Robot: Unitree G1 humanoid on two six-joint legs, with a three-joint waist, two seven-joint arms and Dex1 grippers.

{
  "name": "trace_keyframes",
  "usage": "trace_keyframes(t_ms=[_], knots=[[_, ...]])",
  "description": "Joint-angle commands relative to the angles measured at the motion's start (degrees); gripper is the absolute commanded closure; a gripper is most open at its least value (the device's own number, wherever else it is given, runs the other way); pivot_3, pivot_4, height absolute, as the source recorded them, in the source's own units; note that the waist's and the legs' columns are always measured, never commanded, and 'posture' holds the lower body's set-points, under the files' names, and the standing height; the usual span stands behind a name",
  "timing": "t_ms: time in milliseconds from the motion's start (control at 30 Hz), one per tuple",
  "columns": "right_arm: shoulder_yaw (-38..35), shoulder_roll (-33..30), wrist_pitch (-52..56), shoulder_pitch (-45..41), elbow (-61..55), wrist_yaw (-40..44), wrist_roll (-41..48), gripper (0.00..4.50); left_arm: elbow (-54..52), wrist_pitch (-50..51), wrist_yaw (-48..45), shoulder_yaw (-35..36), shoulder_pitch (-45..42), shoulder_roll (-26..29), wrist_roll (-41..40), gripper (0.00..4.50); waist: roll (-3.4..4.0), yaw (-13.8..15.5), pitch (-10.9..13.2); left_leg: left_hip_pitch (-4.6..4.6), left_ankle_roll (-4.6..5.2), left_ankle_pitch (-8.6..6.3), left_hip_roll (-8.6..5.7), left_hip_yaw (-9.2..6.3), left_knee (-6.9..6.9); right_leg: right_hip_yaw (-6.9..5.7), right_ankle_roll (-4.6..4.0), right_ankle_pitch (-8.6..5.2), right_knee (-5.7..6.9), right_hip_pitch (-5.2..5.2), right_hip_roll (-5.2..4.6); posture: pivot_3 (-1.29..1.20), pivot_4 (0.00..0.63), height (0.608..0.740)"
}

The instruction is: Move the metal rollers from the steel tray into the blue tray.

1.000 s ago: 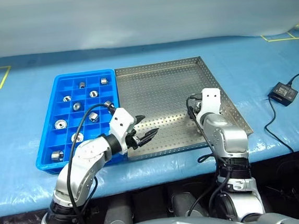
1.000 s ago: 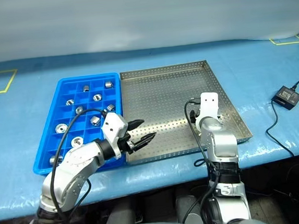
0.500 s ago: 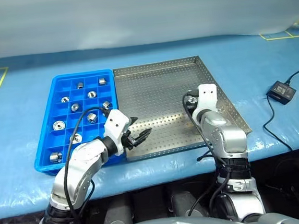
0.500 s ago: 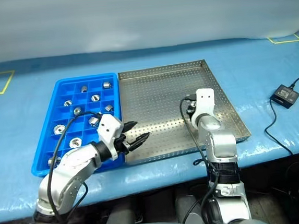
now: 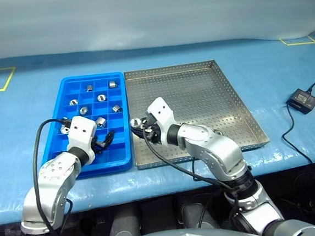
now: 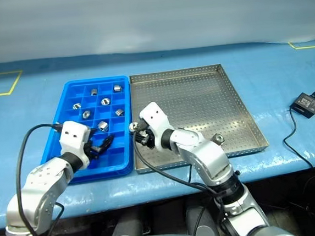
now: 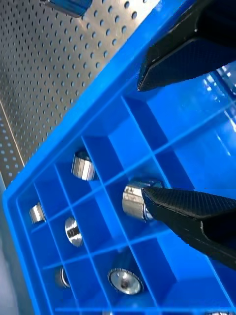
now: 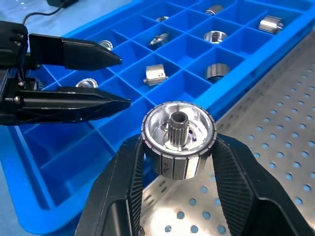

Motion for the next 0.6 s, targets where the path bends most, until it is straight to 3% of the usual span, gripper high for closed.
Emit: trace_keyframes(t_ms=[33, 367, 600], knots=[[2.46, 1.78, -4.29, -2.98, 2.66, 1.61, -1.02, 2.80, -1.72, 1.59, 0.95, 2.13, 1.08, 1.09, 0.70, 1.14, 0.00, -0.02, 0.00, 0.00, 0.00, 0.00, 0.00, 0.00, -0.02, 0.00, -0.04, 0.02, 0.00, -0.01, 0.01, 0.02, 0.150, 0.740], [7.30, 5.21, -9.99, -5.26, 12.73, 3.78, -4.28, 2.80, -2.10, 3.12, 1.69, 2.02, 2.52, 1.69, 1.15, 1.14, -0.03, 0.60, 0.00, -0.05, -0.04, -0.02, 0.00, -0.01, -0.15, -0.06, -0.29, 0.07, -0.01, -0.07, 0.02, 0.05, 0.150, 0.740], [4.98, 5.05, -13.19, -4.54, 12.61, 2.34, -6.21, 2.80, -2.47, 2.61, 0.82, 1.08, 1.66, 1.20, 0.19, 1.14, -0.04, 0.74, -0.01, -0.02, -0.08, -0.01, 0.02, -0.01, -0.13, -0.07, -0.29, 0.07, 0.00, -0.06, 0.01, 0.04, 0.150, 0.740]])
